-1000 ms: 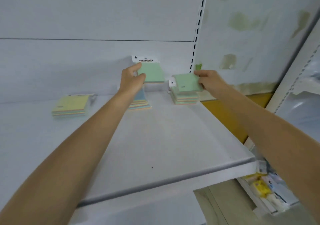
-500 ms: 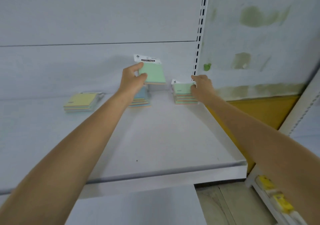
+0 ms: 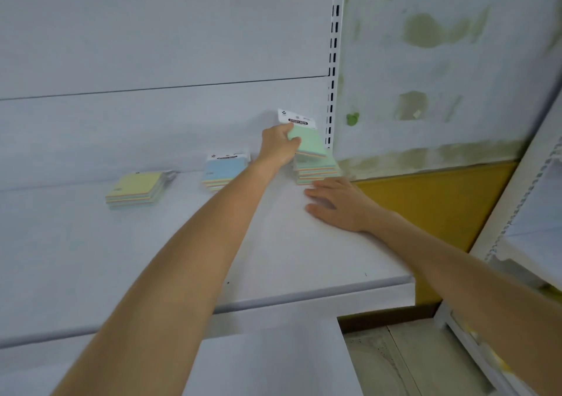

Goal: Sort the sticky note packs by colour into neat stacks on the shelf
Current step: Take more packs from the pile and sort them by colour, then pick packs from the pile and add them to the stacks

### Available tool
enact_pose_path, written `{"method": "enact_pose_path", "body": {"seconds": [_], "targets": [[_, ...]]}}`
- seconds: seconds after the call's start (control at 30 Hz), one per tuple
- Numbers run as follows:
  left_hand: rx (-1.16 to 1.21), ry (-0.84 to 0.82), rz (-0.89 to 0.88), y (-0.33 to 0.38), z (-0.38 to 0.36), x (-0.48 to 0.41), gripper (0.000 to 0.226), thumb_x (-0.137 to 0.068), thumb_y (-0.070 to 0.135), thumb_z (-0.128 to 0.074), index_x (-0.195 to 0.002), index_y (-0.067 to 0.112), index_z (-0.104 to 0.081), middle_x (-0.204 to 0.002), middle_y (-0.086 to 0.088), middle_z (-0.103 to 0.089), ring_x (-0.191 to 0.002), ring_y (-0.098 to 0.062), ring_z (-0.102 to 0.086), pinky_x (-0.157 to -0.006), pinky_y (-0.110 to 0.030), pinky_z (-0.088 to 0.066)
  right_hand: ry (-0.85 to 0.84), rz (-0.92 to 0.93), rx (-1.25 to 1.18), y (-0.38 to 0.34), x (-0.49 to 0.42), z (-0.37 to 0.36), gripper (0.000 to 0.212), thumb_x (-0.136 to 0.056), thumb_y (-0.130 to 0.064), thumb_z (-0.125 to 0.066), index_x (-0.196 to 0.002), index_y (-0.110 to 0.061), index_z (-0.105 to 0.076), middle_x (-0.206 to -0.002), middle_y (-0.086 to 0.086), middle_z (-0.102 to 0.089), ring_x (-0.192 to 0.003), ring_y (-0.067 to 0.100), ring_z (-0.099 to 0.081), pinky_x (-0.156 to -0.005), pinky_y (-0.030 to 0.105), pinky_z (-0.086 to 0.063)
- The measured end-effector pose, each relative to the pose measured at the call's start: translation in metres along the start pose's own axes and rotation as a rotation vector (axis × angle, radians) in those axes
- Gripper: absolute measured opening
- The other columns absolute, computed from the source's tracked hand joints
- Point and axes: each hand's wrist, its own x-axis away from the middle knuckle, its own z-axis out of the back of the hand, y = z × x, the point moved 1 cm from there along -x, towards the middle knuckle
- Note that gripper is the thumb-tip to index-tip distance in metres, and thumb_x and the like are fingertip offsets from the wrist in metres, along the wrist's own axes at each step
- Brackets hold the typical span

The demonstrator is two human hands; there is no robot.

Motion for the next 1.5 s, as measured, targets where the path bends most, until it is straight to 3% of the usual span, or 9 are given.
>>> {"method": "enact_pose_path", "body": {"seconds": [0.1, 0.23, 0.33, 0.5, 0.67, 0.8, 0.97, 1.23, 1.5], "targets": [[-0.249, -0.067, 0.005, -0.003, -0.011, -0.005, 0.047, -0.089, 0.013, -0.053, -0.132, -0.003, -0.045, -0.138, -0.024, -0.046, -0.131, -0.033, -0.04, -0.109, -0.036, -0.036, -0.027, 0.001, -0.025, -0.001, 0.001, 0.0, 0.05, -0.091, -0.047, -0.042, -0.137, -0.027, -0.041, -0.15, -0.005, -0.033, -0.141, 0.016, -0.022, -0.118, 0.039, -0.018], [-0.444, -0.163, 0.046, -0.011, -0.02, -0.007, 0.032, -0.092, 0.018, -0.044, -0.102, -0.01, -0.055, -0.119, -0.037, -0.052, -0.113, -0.043, -0.051, -0.094, -0.036, -0.042, -0.03, 0.01, -0.019, -0.002, 0.003, 0.003, 0.049, -0.092, -0.046, -0.04, -0.138, -0.027, -0.039, -0.15, -0.005, -0.034, -0.141, 0.017, -0.022, -0.117, 0.036, -0.018], [-0.541, -0.2, 0.025, -0.017, -0.024, -0.007, 0.029, -0.094, 0.023, -0.038, -0.089, 0.001, -0.056, -0.113, -0.033, -0.054, -0.11, -0.043, -0.052, -0.096, -0.04, -0.044, -0.021, 0.022, -0.024, -0.001, 0.003, 0.002, 0.049, -0.092, -0.046, -0.04, -0.137, -0.027, -0.04, -0.149, -0.005, -0.035, -0.14, 0.016, -0.022, -0.117, 0.034, -0.018], [-0.767, -0.149, -0.125, -0.011, -0.017, 0.004, 0.043, -0.098, 0.036, -0.027, -0.132, 0.014, -0.044, -0.13, -0.021, -0.041, -0.124, -0.035, -0.041, -0.105, -0.043, -0.036, -0.044, 0.042, 0.002, 0.0, 0.001, 0.002, 0.05, -0.093, -0.046, -0.037, -0.139, -0.026, -0.036, -0.15, -0.004, -0.031, -0.141, 0.017, -0.02, -0.117, 0.035, -0.017], [-1.14, -0.054, -0.319, -0.011, 0.021, 0.016, 0.046, -0.099, 0.037, -0.027, -0.132, 0.011, -0.044, -0.132, -0.014, -0.045, -0.122, -0.032, -0.044, -0.092, -0.043, -0.042, -0.064, 0.045, 0.051, -0.002, -0.003, 0.005, 0.047, -0.092, -0.047, -0.038, -0.134, -0.026, -0.043, -0.146, -0.004, -0.038, -0.137, 0.019, -0.027, -0.115, 0.038, -0.023], [-1.309, -0.034, -0.372, -0.016, 0.066, 0.025, 0.046, -0.099, 0.037, -0.027, -0.131, 0.01, -0.046, -0.133, -0.013, -0.048, -0.122, -0.032, -0.044, -0.091, -0.042, -0.041, -0.042, 0.102, 0.2, -0.025, -0.015, 0.019, 0.043, -0.09, -0.048, -0.043, -0.128, -0.03, -0.05, -0.14, -0.006, -0.047, -0.133, 0.018, -0.037, -0.109, 0.033, -0.028], [-1.391, -0.024, -0.341, -0.025, 0.144, 0.047, 0.045, -0.098, 0.036, -0.029, -0.131, 0.011, -0.048, -0.133, -0.012, -0.05, -0.125, -0.03, -0.044, -0.094, -0.041, -0.04, 0.055, 0.315, 0.241, -0.114, -0.043, 0.015, 0.041, -0.09, -0.043, -0.045, -0.127, -0.026, -0.052, -0.133, -0.002, -0.053, -0.124, 0.02, -0.046, -0.1, 0.032, -0.036], [-1.565, 0.028, -0.198, -0.069, 0.325, 0.123, 0.045, -0.099, 0.034, -0.028, -0.131, 0.011, -0.047, -0.133, -0.011, -0.052, -0.12, -0.031, -0.048, -0.089, -0.04, -0.041, 0.068, 0.561, 0.213, -0.308, -0.055, -0.035, 0.042, -0.093, -0.042, -0.039, -0.132, -0.026, -0.047, -0.138, 0.0, -0.049, -0.127, 0.021, -0.044, -0.103, 0.035, -0.037], [-1.429, 0.247, 0.045, -0.148, 0.49, 0.23, 0.043, -0.098, 0.032, -0.031, -0.134, 0.012, -0.044, -0.132, -0.014, -0.053, -0.118, -0.034, -0.051, -0.089, -0.045, -0.044, -0.008, 0.722, 0.158, -0.482, -0.066, -0.097, 0.044, -0.095, -0.041, -0.035, -0.137, -0.027, -0.04, -0.141, 0.002, -0.045, -0.128, 0.022, -0.043, -0.105, 0.036, -0.034]]}}
